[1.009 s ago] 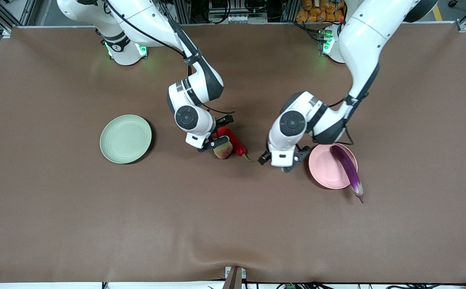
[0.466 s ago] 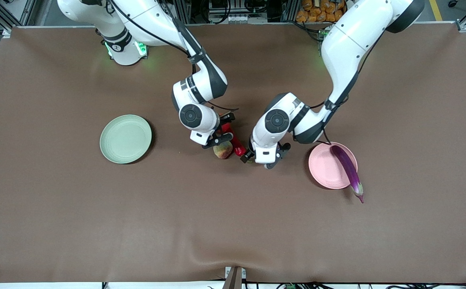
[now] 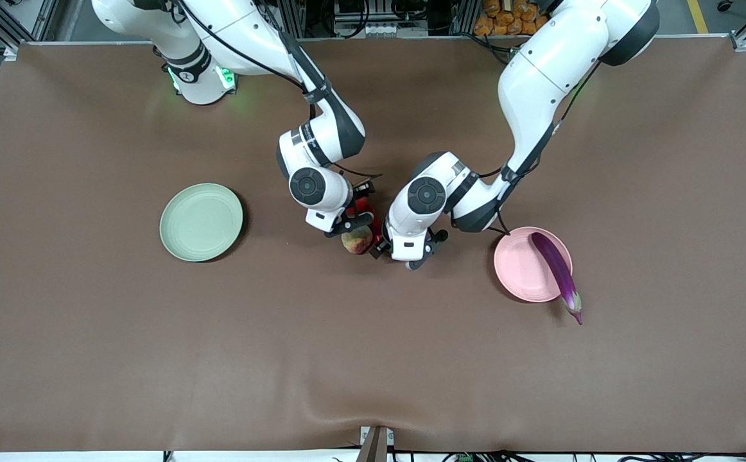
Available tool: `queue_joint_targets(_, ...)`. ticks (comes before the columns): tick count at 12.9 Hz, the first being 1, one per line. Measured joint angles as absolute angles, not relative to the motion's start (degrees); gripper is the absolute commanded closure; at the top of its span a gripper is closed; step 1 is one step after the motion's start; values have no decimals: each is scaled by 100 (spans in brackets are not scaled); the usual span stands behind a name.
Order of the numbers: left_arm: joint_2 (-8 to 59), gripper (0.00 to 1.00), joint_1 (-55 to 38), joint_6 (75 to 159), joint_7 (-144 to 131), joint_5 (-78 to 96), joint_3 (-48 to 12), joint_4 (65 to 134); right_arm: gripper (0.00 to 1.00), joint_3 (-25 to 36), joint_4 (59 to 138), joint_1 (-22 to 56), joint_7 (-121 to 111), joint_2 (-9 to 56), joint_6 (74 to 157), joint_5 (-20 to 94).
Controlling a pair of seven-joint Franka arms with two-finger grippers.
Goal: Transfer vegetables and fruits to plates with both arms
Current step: 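Carry the apple to the green plate while the left gripper carries the chili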
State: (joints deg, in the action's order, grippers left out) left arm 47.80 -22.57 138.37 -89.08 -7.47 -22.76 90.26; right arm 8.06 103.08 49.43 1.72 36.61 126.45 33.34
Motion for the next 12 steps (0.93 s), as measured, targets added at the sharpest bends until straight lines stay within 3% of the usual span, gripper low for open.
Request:
queue_joint_targets(1,4824,69,-2256,13863,-8901,-747,-2273,9013,73,829,10305,4940,171,3660,12629,3340)
queue_joint_targets(2,4856,100,-2256,13894,-8894,-747,-2270,9008,73,877,10292,4927,171,3649,12566,3343)
queue_joint_targets(4,4868,100,-2255,13922,-8822,-751,-2268,8979,80,1073,10222,4736,150,3526,12254,3341)
queue_joint_targets(7,4742,100,-2139,13827,-8446,-752,-2223,8827,80,1596,10090,3956,-530,3006,11378,3315)
queue_joint_targets(12,3845,100,-1059,12077,-6469,-762,-2123,8744,80,3288,10060,3320,-2629,2653,9761,3199)
